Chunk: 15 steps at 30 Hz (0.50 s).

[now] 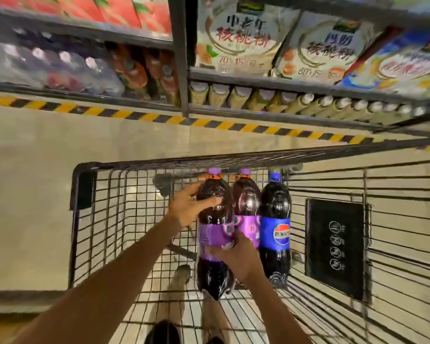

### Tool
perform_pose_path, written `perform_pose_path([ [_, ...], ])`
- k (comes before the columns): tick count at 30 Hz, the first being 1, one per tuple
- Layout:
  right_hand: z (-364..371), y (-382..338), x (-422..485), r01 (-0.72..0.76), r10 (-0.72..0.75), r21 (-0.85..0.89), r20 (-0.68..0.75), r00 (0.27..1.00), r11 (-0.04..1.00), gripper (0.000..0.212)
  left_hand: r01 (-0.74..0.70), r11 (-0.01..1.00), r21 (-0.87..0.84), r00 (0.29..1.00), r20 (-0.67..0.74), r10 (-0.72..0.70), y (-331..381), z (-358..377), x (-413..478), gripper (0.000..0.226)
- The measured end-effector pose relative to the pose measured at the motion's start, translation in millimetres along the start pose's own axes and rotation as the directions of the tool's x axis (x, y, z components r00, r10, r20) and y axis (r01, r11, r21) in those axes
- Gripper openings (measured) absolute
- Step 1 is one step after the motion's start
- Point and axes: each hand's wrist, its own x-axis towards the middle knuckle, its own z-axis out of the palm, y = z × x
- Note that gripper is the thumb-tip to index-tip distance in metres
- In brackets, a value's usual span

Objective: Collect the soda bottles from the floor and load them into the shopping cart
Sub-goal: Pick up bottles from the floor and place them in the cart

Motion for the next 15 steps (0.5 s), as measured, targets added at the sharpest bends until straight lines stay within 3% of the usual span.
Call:
perform_pose_path([
  [2, -0.9, -1.5, 0.8, -0.003, 0.003, -0.016, 0.001, 1.0, 1.0, 0.06, 0.006, 0.999, 0.046, 0.999, 0.051, -0.008, -2.8, 1.9, 9.3, 0.052],
  [5, -0.7, 0.9, -1.4, 0.007, -0.024, -0.111, -0.153, 0.988, 0.994, 0.023, -0.02, 0.992, 0.123, 0.999, 0.036, 0.015, -9.7, 4.4, 21.8, 0.053],
  [8, 0.3, 0.6, -7.0, 0.078, -0.124, -0.217, -0.208, 0.97, 0.973, 0.01, -0.055, 0.97, 0.237, 0.998, -0.005, 0.058, -16.3, 4.2, 21.9, 0.047],
  [10, 0.0, -5.4, -10.4, 0.127, -0.179, -0.282, -0.166, 0.97, 0.951, 0.019, -0.073, 0.96, 0.269, 0.997, -0.005, 0.077, -17.5, 2.0, 11.1, 0.053],
  [12, -5.9, -16.5, -14.4, 0.158, -0.218, -0.344, -0.142, 0.966, 0.926, 0.027, -0.078, 0.952, 0.297, 0.996, -0.013, 0.086, -16.5, -5.1, -8.3, 0.075],
  [15, -24.6, -40.9, -25.5, 0.221, -0.275, -0.48, -0.043, 0.961, 0.849, 0.043, -0.125, 0.87, 0.476, 0.992, 0.054, 0.113, -0.5, -18.7, -41.2, 0.086],
])
